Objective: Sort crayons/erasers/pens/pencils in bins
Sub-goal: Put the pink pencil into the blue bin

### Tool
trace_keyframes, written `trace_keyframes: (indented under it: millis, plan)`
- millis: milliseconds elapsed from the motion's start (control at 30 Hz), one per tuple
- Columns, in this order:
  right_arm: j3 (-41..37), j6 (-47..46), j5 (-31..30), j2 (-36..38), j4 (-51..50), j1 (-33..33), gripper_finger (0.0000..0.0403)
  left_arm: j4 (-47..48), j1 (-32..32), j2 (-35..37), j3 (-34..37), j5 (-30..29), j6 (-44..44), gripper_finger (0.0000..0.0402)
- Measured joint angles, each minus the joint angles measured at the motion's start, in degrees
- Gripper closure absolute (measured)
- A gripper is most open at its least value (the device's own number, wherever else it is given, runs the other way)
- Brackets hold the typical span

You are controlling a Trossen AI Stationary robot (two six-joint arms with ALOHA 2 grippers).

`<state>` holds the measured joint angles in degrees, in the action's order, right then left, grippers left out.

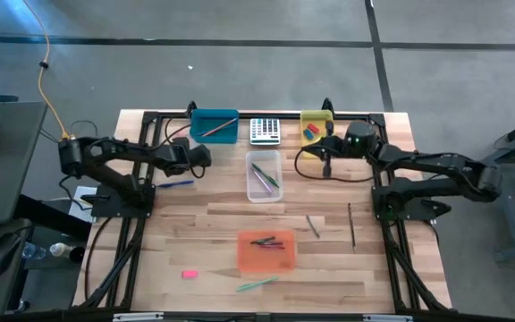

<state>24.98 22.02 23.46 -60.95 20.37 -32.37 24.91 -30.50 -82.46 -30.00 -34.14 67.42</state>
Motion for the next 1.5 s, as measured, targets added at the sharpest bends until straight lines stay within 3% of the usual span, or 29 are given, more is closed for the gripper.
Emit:
trace_keyframes:
  millis: [900, 1167, 1500]
  plan:
    - [0.0, 0.6, 0.6, 0.0, 0.4, -1.1, 0.0403, 10.5, 0.8, -2.4, -0.1, 2.0, -6.6, 0.0395]
    - [0.0, 0.6, 0.6, 0.0, 0.5, -1.1, 0.0403, 19.8, 2.6, 2.2, 0.3, 3.5, -2.1, 0.0401]
    - [0.0, 0.6, 0.6, 0.0, 0.5, -1.1, 0.0403, 28.8, 4.5, 11.4, 0.2, -1.6, 1.4, 0.0401]
